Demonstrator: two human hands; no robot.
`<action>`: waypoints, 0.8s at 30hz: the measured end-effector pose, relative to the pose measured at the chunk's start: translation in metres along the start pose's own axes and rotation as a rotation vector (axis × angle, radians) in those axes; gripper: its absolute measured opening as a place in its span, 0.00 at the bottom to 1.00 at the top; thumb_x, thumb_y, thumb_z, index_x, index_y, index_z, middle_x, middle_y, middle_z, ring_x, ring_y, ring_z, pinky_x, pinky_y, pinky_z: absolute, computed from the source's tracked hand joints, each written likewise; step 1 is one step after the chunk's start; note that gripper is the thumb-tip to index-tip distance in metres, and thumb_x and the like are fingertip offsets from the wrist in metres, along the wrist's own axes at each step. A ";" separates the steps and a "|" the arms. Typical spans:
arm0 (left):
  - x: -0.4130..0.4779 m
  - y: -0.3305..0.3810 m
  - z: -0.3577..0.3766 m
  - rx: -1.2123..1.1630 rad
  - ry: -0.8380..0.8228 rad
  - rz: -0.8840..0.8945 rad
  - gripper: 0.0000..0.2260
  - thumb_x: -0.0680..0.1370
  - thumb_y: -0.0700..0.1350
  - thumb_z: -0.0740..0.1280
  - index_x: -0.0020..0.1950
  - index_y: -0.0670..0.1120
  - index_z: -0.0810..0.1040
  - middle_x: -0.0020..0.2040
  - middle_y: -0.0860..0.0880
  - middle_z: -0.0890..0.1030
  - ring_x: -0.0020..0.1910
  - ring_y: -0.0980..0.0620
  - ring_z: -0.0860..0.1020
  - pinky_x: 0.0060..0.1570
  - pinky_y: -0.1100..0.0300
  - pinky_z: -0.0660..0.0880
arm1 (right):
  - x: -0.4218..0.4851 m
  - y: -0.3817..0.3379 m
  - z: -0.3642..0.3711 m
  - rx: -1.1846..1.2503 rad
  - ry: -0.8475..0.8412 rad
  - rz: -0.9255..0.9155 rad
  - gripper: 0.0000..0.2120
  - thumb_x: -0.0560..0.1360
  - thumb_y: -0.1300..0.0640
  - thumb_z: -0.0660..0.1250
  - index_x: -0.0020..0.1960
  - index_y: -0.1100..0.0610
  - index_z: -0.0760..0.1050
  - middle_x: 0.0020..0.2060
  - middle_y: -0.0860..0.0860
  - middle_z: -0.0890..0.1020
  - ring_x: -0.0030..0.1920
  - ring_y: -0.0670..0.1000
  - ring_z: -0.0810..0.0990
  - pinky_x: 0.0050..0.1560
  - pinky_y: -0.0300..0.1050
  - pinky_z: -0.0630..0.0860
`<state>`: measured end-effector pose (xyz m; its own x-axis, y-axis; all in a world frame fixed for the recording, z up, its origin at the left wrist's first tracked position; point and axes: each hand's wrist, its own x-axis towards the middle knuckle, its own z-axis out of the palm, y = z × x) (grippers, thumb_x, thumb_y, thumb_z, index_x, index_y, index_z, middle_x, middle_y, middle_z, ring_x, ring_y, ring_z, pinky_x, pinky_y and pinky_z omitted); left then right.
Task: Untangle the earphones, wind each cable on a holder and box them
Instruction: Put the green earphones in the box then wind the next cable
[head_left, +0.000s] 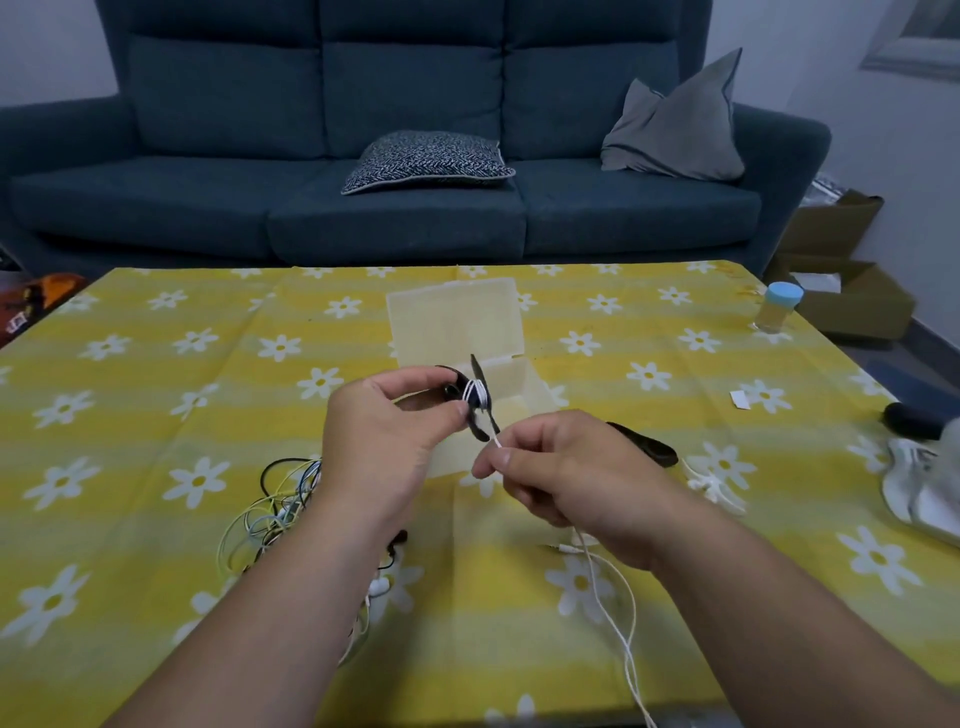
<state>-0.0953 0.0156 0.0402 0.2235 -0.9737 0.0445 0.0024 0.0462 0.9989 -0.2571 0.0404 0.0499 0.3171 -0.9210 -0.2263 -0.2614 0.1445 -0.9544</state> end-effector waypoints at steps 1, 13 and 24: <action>0.000 0.001 0.000 0.063 -0.010 0.051 0.12 0.68 0.30 0.75 0.44 0.46 0.84 0.42 0.48 0.86 0.41 0.52 0.85 0.43 0.61 0.79 | -0.001 -0.001 -0.002 -0.047 0.022 -0.015 0.09 0.80 0.58 0.65 0.46 0.60 0.83 0.26 0.49 0.71 0.24 0.45 0.64 0.27 0.35 0.62; -0.009 -0.007 0.002 0.704 -0.402 0.452 0.15 0.66 0.33 0.72 0.45 0.50 0.86 0.45 0.59 0.79 0.43 0.58 0.80 0.48 0.56 0.79 | 0.000 -0.007 -0.022 -0.230 0.328 -0.127 0.08 0.76 0.63 0.67 0.42 0.54 0.82 0.26 0.51 0.81 0.26 0.51 0.70 0.30 0.45 0.68; -0.014 0.009 0.003 -0.126 -0.507 0.030 0.13 0.60 0.28 0.74 0.39 0.43 0.86 0.43 0.52 0.84 0.41 0.52 0.83 0.42 0.62 0.79 | 0.014 0.009 -0.031 0.024 0.412 -0.053 0.08 0.79 0.63 0.65 0.44 0.58 0.81 0.24 0.49 0.74 0.24 0.47 0.64 0.25 0.38 0.61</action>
<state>-0.1009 0.0286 0.0484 -0.2745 -0.9558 0.1052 0.1271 0.0723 0.9892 -0.2836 0.0178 0.0441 -0.0635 -0.9944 -0.0843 -0.2318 0.0969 -0.9679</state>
